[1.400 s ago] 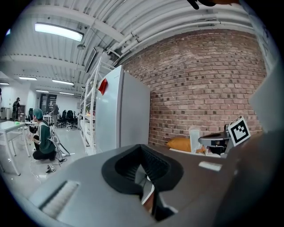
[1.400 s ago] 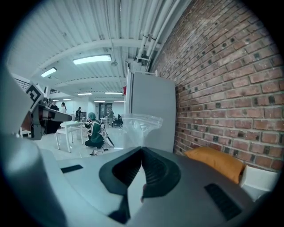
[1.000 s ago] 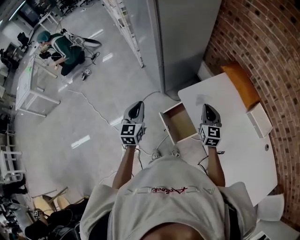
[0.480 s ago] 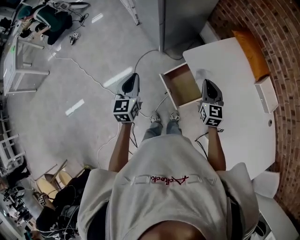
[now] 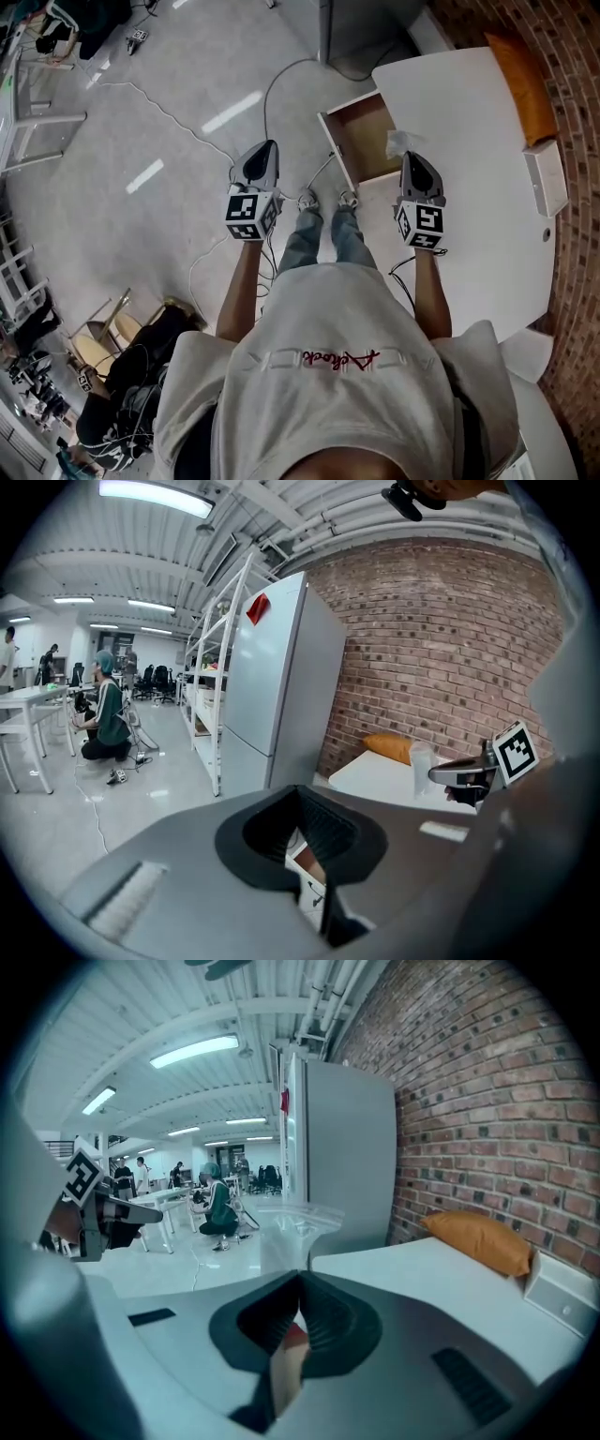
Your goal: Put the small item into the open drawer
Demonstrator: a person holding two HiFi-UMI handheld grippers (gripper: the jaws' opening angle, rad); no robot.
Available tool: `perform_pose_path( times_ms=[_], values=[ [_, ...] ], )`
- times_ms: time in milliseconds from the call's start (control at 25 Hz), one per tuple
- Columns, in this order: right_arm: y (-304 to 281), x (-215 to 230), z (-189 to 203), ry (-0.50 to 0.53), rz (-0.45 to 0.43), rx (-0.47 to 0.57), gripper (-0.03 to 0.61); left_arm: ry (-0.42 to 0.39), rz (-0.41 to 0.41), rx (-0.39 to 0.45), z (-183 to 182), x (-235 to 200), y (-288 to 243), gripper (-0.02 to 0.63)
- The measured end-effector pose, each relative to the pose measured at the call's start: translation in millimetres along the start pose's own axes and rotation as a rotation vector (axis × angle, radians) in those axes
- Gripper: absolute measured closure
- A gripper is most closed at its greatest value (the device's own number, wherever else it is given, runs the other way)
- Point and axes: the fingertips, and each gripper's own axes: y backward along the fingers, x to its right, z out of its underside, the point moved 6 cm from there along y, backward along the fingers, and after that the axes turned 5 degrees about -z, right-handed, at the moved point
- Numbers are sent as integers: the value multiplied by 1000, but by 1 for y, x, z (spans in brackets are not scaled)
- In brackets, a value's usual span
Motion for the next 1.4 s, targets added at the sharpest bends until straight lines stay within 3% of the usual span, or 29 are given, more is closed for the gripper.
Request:
perform_pose_path(
  times_ms=[640,1120,1400],
  values=[
    [-5,-30,97,-69,-88,-188,566,49,-14,-145,78,2,2,607],
    [-16,-42,138,-69,-134,-293,566,80,-5,-211,114,0,-4,607],
    [-62,-44,156,-40,-183,-324,566,117,-27,-232,129,-7,-8,607]
  ],
)
